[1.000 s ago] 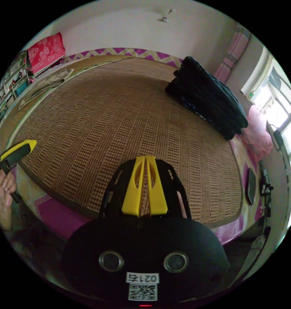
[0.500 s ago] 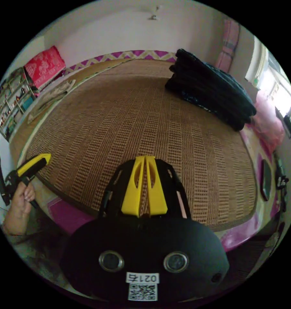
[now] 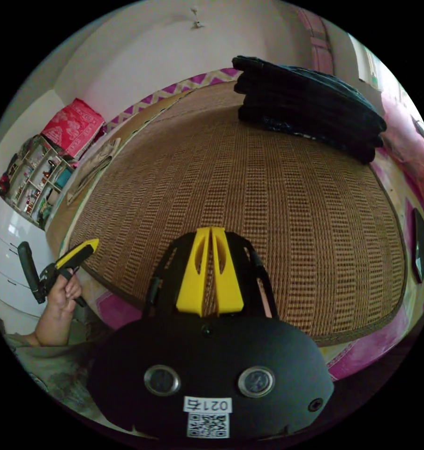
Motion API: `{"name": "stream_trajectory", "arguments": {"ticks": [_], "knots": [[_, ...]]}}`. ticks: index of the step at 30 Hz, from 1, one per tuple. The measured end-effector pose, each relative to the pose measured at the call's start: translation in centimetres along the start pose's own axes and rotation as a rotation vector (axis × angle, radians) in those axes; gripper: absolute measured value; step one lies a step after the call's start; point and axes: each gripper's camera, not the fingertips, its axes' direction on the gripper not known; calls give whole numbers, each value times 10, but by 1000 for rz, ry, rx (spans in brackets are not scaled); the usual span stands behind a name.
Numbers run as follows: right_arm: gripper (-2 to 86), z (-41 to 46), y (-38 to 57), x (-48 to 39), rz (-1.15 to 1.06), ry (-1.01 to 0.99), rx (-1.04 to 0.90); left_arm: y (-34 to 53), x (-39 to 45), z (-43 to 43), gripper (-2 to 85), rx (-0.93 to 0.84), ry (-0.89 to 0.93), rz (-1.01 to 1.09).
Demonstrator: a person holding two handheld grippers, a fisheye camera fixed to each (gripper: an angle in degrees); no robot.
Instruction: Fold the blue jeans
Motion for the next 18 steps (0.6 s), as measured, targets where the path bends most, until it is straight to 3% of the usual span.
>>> {"name": "stream_trajectory", "arguments": {"ticks": [4, 8, 12, 18], "knots": [[84, -29, -14, -30, -111, 157, 101, -7, -17, -20, -10, 73, 28, -23], [93, -65, -57, -33, -152, 269, 255, -15, -52, -16, -10, -13, 163, -133], [105, -79, -132, -17, -182, 328, 276, -19, -83, -30, -10, -27, 284, -219], [135, -53, -216, -42, -413, 449, 270, -26, -100, -37, -10, -13, 285, -206]]}}
